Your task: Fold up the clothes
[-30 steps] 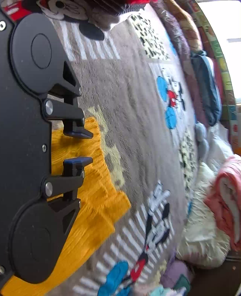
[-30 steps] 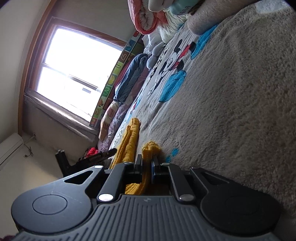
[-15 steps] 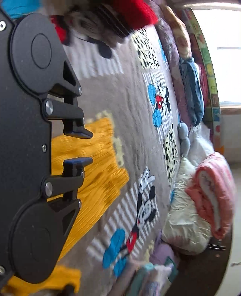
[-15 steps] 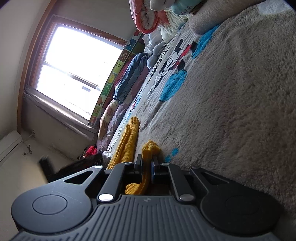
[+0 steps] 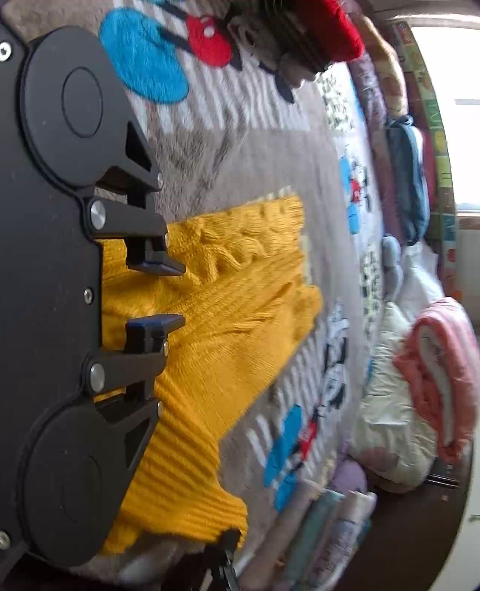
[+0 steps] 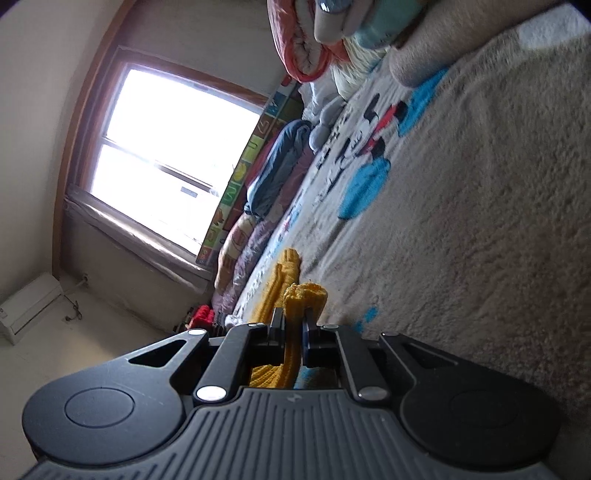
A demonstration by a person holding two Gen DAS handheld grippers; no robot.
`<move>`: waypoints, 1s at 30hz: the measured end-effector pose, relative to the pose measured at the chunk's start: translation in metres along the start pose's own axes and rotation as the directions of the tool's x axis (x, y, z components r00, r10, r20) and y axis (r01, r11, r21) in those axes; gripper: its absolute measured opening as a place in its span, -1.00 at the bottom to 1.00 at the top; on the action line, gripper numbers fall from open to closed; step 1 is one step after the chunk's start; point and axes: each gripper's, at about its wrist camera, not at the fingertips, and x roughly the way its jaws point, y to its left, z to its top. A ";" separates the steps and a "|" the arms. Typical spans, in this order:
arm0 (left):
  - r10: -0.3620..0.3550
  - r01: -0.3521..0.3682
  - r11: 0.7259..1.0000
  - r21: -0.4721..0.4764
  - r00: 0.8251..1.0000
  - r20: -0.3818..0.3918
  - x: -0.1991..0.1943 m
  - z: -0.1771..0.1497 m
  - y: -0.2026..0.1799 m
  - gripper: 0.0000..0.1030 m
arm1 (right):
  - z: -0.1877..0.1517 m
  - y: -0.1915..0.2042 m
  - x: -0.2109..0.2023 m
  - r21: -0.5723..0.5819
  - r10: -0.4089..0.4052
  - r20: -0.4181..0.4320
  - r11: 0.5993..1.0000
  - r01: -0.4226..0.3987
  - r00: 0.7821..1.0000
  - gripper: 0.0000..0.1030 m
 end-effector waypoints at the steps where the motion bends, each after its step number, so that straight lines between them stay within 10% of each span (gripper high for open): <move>1: -0.004 0.004 1.000 -0.022 1.000 0.017 -0.010 -0.003 0.003 -0.64 | 0.001 0.001 -0.002 0.000 0.005 0.005 1.000 -0.005 1.000 -0.80; 12: -0.038 0.057 0.967 -0.247 0.996 0.084 -0.055 -0.060 0.005 -0.64 | 0.005 0.016 -0.010 -0.006 0.073 0.014 0.997 -0.073 0.997 -0.81; 17: -0.071 0.079 0.980 -0.185 0.996 0.046 -0.043 -0.064 -0.010 -0.63 | 0.011 0.036 -0.022 0.011 0.120 0.061 0.993 -0.120 0.991 -0.82; 24: -0.016 0.077 0.953 -0.291 0.978 0.206 -0.098 -0.060 0.026 -0.63 | 0.012 0.056 -0.028 -0.020 0.128 0.066 0.992 -0.127 0.990 -0.82; 30: -0.062 0.098 0.963 -0.251 0.987 0.148 -0.089 -0.073 0.009 -0.63 | 0.012 0.064 -0.021 -0.030 0.113 0.056 0.993 -0.111 0.992 -0.82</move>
